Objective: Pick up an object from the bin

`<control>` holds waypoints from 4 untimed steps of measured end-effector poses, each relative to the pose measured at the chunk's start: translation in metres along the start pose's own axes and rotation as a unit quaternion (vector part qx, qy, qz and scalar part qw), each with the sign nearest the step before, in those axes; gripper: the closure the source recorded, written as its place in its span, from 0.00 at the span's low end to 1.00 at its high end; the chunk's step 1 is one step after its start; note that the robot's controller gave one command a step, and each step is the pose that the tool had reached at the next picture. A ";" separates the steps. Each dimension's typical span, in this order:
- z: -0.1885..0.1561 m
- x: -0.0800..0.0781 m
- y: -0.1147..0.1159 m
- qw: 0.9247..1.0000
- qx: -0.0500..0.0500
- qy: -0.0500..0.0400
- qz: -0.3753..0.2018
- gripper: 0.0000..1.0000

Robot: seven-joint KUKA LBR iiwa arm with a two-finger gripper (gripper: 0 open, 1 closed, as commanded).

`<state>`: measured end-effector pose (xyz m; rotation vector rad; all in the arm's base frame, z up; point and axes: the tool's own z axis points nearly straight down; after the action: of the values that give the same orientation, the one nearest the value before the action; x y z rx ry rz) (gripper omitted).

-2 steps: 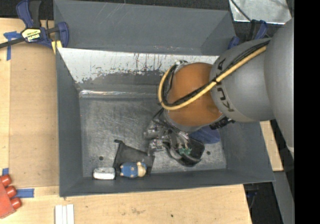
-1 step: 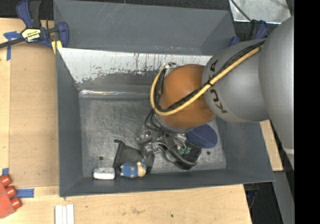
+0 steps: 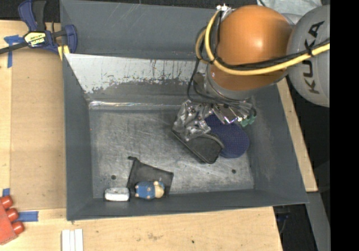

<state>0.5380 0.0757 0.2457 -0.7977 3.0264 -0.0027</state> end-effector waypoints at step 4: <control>0.103 0.045 -0.093 0.999 -0.003 0.005 -0.052 0.00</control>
Offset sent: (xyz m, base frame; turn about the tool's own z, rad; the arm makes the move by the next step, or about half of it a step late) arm -0.0012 -0.0312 -0.1062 -0.1390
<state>0.5457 -0.0269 0.1428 -0.9570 2.9921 0.0020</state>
